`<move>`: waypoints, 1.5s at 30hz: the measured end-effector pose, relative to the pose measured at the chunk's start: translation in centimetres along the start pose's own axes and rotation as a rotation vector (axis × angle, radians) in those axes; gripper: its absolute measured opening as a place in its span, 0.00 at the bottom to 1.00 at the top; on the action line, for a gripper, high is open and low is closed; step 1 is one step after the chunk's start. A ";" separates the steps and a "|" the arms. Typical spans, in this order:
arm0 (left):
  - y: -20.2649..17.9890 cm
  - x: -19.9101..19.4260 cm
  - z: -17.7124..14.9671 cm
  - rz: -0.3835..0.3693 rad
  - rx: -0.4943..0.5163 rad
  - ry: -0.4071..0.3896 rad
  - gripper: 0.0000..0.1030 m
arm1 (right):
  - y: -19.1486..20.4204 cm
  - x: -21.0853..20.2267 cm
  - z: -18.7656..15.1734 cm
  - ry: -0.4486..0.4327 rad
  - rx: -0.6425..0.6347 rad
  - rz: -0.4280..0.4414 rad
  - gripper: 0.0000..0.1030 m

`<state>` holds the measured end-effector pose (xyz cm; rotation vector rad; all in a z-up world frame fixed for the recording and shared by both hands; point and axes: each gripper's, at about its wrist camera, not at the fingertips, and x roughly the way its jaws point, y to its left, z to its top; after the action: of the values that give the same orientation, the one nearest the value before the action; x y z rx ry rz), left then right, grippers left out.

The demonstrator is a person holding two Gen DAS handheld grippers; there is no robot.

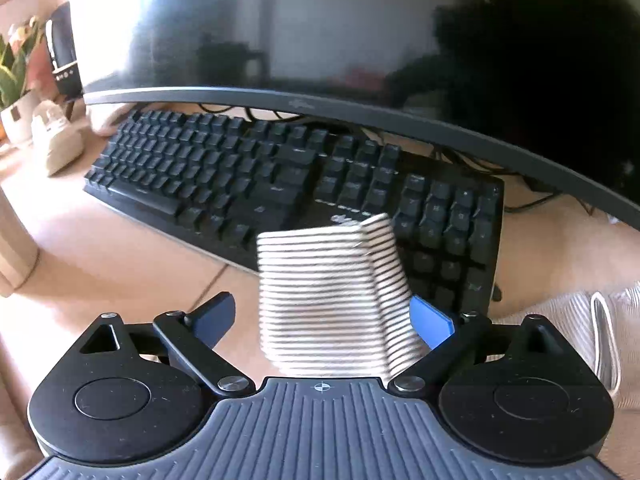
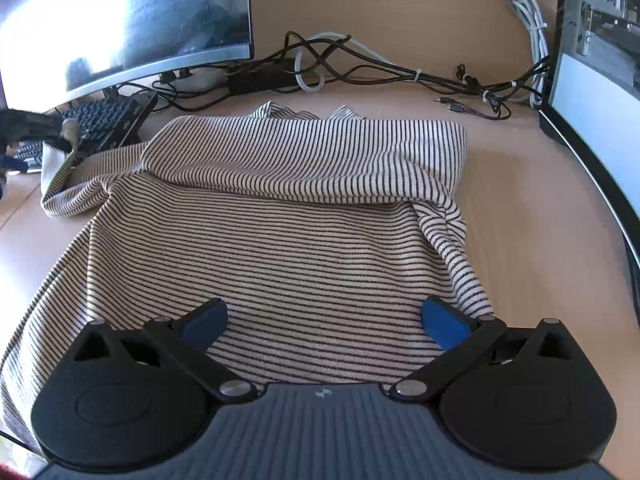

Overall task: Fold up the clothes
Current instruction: 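Grasp the sleeve cuff with the left gripper and lift it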

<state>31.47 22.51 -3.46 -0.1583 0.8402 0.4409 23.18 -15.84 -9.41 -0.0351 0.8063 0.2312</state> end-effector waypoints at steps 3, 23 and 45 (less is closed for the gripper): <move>-1.8 1.1 0.4 0.038 0.042 0.010 0.96 | 0.2 0.0 0.0 0.005 -0.004 -0.013 1.00; 12.7 -2.8 -5.0 0.074 -0.433 0.087 0.96 | -0.1 0.0 0.0 0.007 -0.011 -0.005 1.00; 2.3 -10.3 -0.3 -0.244 -0.054 -0.267 0.12 | -0.2 -9.5 10.9 -0.357 0.023 0.215 1.00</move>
<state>24.21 21.22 4.14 -0.2433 0.5383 0.2479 24.69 -16.58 4.96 0.1123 0.4562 0.4182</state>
